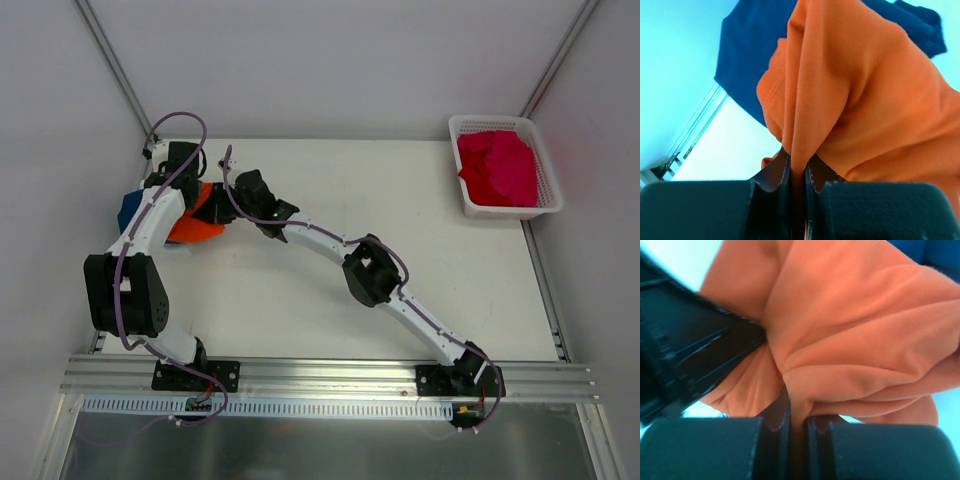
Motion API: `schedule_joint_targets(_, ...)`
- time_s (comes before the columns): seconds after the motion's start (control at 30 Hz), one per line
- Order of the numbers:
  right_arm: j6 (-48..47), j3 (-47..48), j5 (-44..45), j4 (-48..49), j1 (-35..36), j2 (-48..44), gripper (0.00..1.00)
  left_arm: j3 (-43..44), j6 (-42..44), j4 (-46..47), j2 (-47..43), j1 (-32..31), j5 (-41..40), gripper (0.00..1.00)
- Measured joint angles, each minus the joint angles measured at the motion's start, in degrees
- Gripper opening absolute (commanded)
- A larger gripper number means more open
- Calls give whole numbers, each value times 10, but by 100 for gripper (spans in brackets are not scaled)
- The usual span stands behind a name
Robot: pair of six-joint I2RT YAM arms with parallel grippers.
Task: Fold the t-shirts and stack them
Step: Neatly place the folded tshirt to the corner
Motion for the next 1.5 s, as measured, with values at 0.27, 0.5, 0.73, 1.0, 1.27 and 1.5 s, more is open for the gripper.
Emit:
schedule_joint_targets(0.27,-8,11,17,74,12,19,3,25,-12,-21,0,40,6,0)
schedule_joint_targets(0.5,-12,23,35,112,19,35,39,67,-28,-53,19,79,43,0)
schedule_joint_targets(0.73,-27,-9,-20,92,11,34,99,126,-34,21,93,176,-15,0)
schedule_joint_targets(1.0,-48,-194,-110,118,-9,-29,100,126,-68,38,174,237,-14,0)
schedule_joint_targets(1.27,-63,-264,-140,118,-1,-73,99,120,-63,45,218,235,17,21)
schedule_joint_targets(1.5,-93,-398,-134,132,1,-156,100,105,-50,66,201,211,18,78)
